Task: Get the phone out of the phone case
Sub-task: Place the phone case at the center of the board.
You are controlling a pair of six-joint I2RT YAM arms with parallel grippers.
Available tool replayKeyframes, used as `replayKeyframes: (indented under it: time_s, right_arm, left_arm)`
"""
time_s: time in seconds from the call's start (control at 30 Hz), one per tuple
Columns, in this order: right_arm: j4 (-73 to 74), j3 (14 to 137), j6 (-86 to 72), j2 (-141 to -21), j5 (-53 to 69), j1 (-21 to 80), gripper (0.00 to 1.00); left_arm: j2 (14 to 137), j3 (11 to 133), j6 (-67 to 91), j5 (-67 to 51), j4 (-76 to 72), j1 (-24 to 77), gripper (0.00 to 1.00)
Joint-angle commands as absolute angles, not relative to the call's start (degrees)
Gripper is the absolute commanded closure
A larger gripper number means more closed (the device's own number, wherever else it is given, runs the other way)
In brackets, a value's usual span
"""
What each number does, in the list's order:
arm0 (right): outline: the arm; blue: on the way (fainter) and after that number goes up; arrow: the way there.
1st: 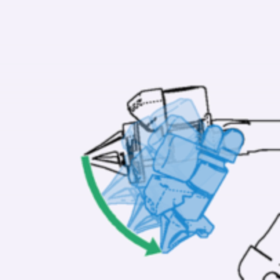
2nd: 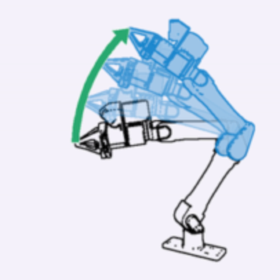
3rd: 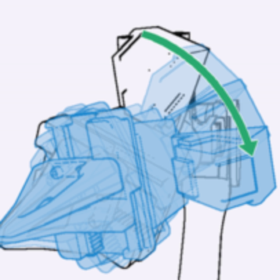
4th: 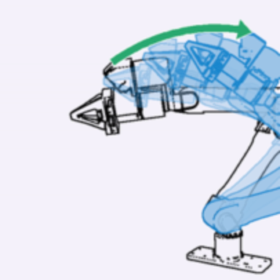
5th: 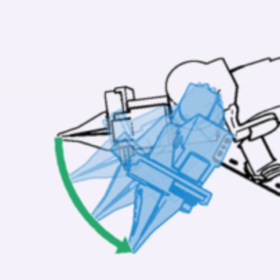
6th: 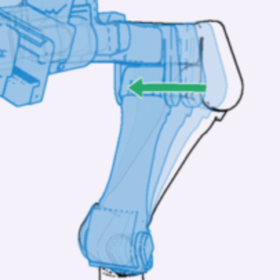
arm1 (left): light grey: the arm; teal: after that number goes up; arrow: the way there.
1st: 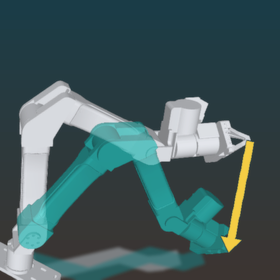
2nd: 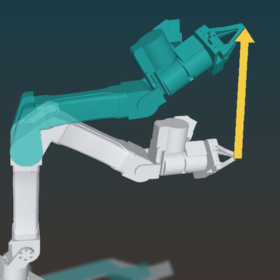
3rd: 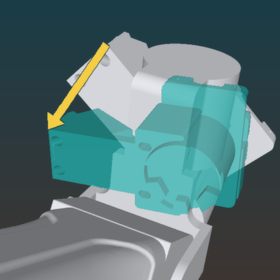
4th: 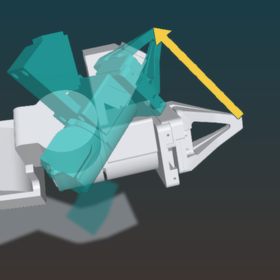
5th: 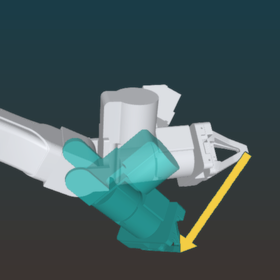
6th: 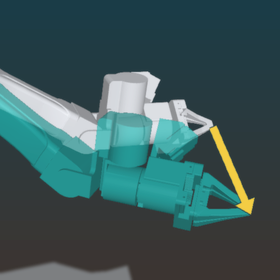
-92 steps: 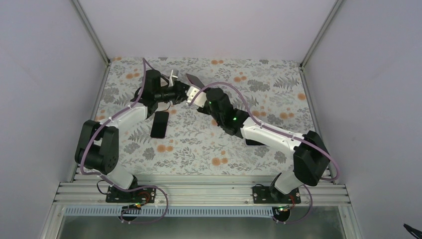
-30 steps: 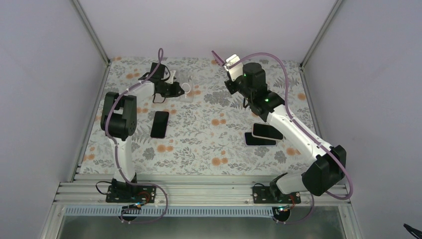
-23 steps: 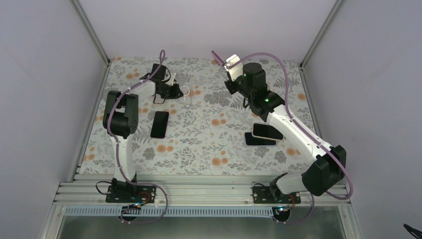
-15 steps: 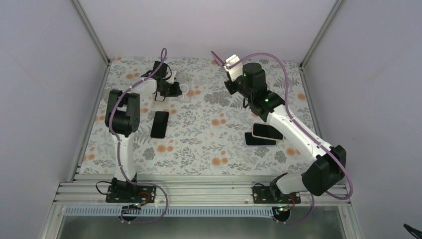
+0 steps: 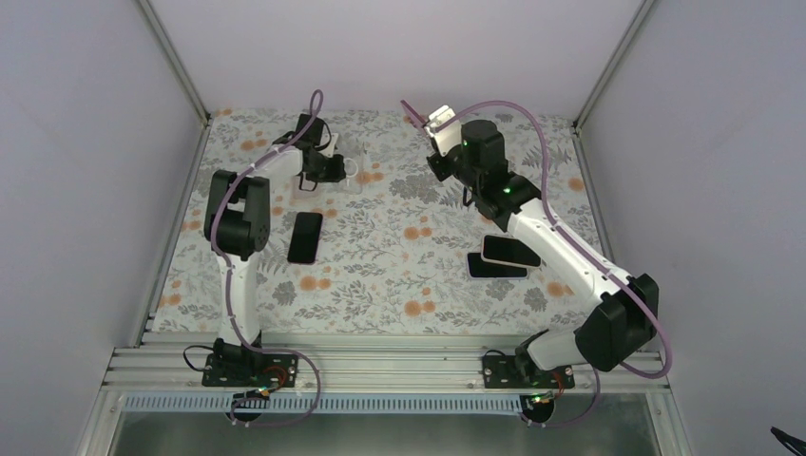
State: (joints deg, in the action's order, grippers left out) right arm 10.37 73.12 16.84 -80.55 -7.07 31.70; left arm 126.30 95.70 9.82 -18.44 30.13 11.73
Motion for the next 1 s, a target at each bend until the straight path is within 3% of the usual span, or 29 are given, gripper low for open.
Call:
replayKeyframes:
  time_s: [0.0,0.4,0.53,0.97]
  right_arm:
    - [6.95,73.64,16.25,-80.56,-6.49,31.18,0.96]
    - [7.12,73.49,16.31,-80.12,-6.42,31.19,0.96]
    - [7.27,73.3,16.37,-79.85,-6.42,31.18,0.96]
    - [7.39,73.6,16.48,-79.44,-5.87,31.17,0.96]
  left_arm:
    - [129.69,96.06,7.85,-10.42,32.9,11.83,0.89]
    - [129.17,93.6,7.44,-8.25,33.23,14.24,0.87]
    - [128.87,93.15,7.73,-7.3,33.0,14.22,0.75]
    - [124.01,94.57,7.63,-8.24,33.15,14.18,0.54]
